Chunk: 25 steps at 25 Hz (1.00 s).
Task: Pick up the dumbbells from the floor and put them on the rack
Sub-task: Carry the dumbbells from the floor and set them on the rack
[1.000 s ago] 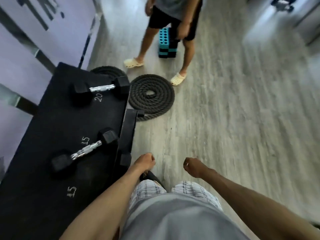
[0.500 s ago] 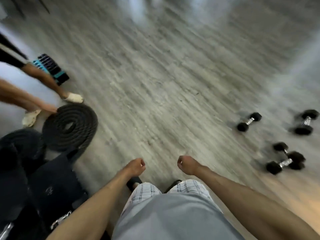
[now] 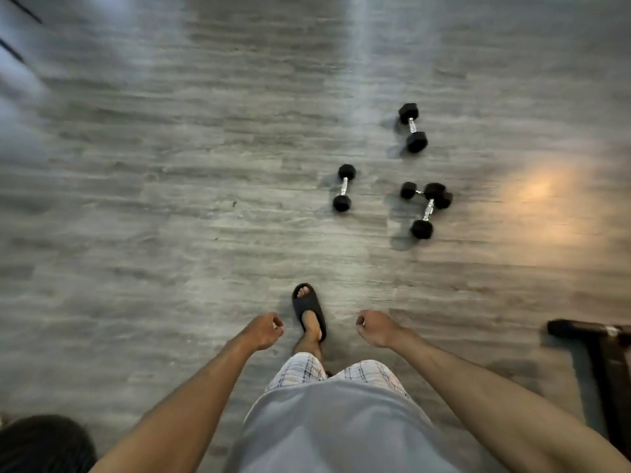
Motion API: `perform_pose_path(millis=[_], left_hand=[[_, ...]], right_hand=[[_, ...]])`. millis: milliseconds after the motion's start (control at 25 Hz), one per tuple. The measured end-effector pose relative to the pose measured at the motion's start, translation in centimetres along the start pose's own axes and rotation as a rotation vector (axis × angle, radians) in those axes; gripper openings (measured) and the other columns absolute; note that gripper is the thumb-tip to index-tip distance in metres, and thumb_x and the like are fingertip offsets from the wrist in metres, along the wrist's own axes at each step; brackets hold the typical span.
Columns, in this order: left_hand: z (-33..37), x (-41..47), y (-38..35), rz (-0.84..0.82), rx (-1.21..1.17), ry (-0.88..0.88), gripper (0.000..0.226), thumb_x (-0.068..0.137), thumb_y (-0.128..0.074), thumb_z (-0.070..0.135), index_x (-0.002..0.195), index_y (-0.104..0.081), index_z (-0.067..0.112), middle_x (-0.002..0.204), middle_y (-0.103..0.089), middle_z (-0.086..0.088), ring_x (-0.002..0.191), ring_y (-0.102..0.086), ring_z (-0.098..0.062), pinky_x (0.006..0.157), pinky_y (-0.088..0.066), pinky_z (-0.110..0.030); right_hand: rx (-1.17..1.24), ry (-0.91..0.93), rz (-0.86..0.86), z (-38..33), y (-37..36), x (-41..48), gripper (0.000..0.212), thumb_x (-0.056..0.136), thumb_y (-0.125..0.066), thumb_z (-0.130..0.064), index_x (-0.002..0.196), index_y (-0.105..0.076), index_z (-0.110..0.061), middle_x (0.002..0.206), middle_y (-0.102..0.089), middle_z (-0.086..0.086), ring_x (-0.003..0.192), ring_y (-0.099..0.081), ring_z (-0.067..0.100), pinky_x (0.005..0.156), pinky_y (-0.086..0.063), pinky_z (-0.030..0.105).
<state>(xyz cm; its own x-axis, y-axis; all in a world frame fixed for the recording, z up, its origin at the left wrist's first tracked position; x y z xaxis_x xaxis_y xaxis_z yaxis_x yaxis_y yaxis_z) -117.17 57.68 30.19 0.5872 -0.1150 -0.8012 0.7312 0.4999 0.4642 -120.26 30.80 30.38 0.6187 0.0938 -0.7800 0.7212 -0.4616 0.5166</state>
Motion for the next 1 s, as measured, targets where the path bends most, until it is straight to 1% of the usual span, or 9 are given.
perform_pose_path(millis=[160, 240, 360, 440, 560, 640, 720, 880, 1000], left_hand=[[6.4, 7.3, 3.7, -0.096, 0.108, -0.050, 0.026, 0.095, -0.054, 0.023, 0.115, -0.061, 0.009, 0.112, -0.067, -0.014, 0.103, -0.065, -0.030, 0.082, -0.051, -0.033], [9.3, 10.7, 6.0, -0.142, 0.138, -0.061, 0.026, 0.095, -0.054, 0.025, 0.115, -0.061, 0.009, 0.115, -0.067, -0.015, 0.103, -0.064, -0.029, 0.087, -0.053, -0.036], [13.8, 14.9, 10.2, -0.173, 0.195, -0.094, 0.029, 0.096, -0.053, 0.026, 0.116, -0.061, 0.006, 0.115, -0.066, -0.017, 0.103, -0.064, -0.029, 0.088, -0.052, -0.037], [16.6, 17.5, 12.7, -0.190, 0.204, -0.106, 0.028, 0.095, -0.053, 0.023, 0.116, -0.061, 0.005, 0.117, -0.065, -0.018, 0.108, -0.063, -0.031, 0.089, -0.052, -0.038], [19.9, 22.0, 15.6, -0.219, 0.225, -0.129, 0.027, 0.095, -0.054, 0.022, 0.116, -0.061, 0.006, 0.118, -0.065, -0.018, 0.110, -0.063, -0.031, 0.090, -0.052, -0.038], [21.9, 25.0, 16.8, -0.240, 0.244, -0.109, 0.027, 0.095, -0.054, 0.023, 0.116, -0.060, 0.006, 0.118, -0.065, -0.018, 0.109, -0.063, -0.031, 0.091, -0.053, -0.039], [24.3, 28.5, 18.0, -0.265, 0.241, -0.087, 0.027, 0.095, -0.054, 0.023, 0.116, -0.060, 0.006, 0.117, -0.065, -0.018, 0.108, -0.063, -0.031, 0.091, -0.053, -0.039], [29.8, 34.5, 20.5, -0.255, 0.195, -0.065, 0.026, 0.095, -0.055, 0.022, 0.114, -0.061, 0.006, 0.115, -0.066, -0.018, 0.102, -0.065, -0.031, 0.088, -0.053, -0.038], [33.9, 38.5, 22.5, -0.274, 0.181, -0.025, 0.023, 0.095, -0.056, 0.021, 0.111, -0.062, 0.006, 0.110, -0.068, -0.018, 0.091, -0.067, -0.028, 0.084, -0.054, -0.038]], right_hand=[[0.087, -0.078, 0.061, 0.8, 6.7, 4.5, 0.025, 0.092, -0.048, -0.012, 0.108, -0.065, -0.004, 0.113, -0.069, 0.013, 0.108, -0.063, 0.028, 0.087, -0.048, 0.032], [0.120, -0.113, 0.077, 0.9, 10.1, 7.3, 0.024, 0.092, -0.048, -0.013, 0.105, -0.066, -0.005, 0.111, -0.070, 0.014, 0.107, -0.063, 0.029, 0.086, -0.047, 0.032], [0.177, -0.117, 0.114, 0.0, 15.9, 11.0, 0.019, 0.092, -0.049, -0.014, 0.093, -0.065, -0.003, 0.103, -0.071, 0.018, 0.099, -0.066, 0.032, 0.083, -0.050, 0.035], [0.181, -0.128, 0.127, -0.7, 19.6, 13.2, 0.013, 0.092, -0.050, -0.014, 0.087, -0.061, -0.009, 0.099, -0.072, 0.016, 0.095, -0.067, 0.030, 0.080, -0.050, 0.035], [0.236, -0.124, 0.145, -0.6, 24.4, 17.3, 0.020, 0.091, -0.051, -0.017, 0.091, -0.067, -0.005, 0.097, -0.072, 0.016, 0.094, -0.066, 0.031, 0.078, -0.047, 0.034], [0.240, -0.106, 0.114, -0.4, 26.9, 19.7, 0.026, 0.088, -0.048, -0.028, 0.080, -0.065, -0.011, 0.086, -0.070, 0.010, 0.089, -0.065, 0.031, 0.074, -0.045, 0.033], [0.266, -0.090, 0.071, -0.1, 29.7, 22.5, 0.022, 0.088, -0.048, -0.032, 0.071, -0.056, -0.020, 0.076, -0.064, 0.002, 0.082, -0.062, 0.025, 0.070, -0.042, 0.030], [0.321, -0.121, 0.037, 1.4, 35.4, 29.0, 0.023, 0.081, -0.056, -0.041, 0.084, -0.061, -0.019, 0.092, -0.069, 0.009, 0.085, -0.063, 0.027, 0.079, -0.051, 0.036], [0.308, -0.157, -0.020, 2.5, 38.7, 34.2, 0.021, 0.090, -0.051, -0.024, 0.097, -0.062, -0.007, 0.099, -0.071, 0.014, 0.094, -0.065, 0.032, 0.076, -0.047, 0.032]])
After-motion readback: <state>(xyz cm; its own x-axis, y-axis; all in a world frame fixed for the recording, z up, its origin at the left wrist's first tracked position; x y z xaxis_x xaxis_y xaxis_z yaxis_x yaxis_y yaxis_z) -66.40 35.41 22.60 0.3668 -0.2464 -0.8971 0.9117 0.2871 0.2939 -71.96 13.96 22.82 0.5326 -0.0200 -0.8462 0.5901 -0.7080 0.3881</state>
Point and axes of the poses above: each hand's wrist, its own x-axis towards the middle knuckle, its own y-axis out of the back of the hand, z = x × y, the point moved 6 cm from there along x, towards the middle knuckle
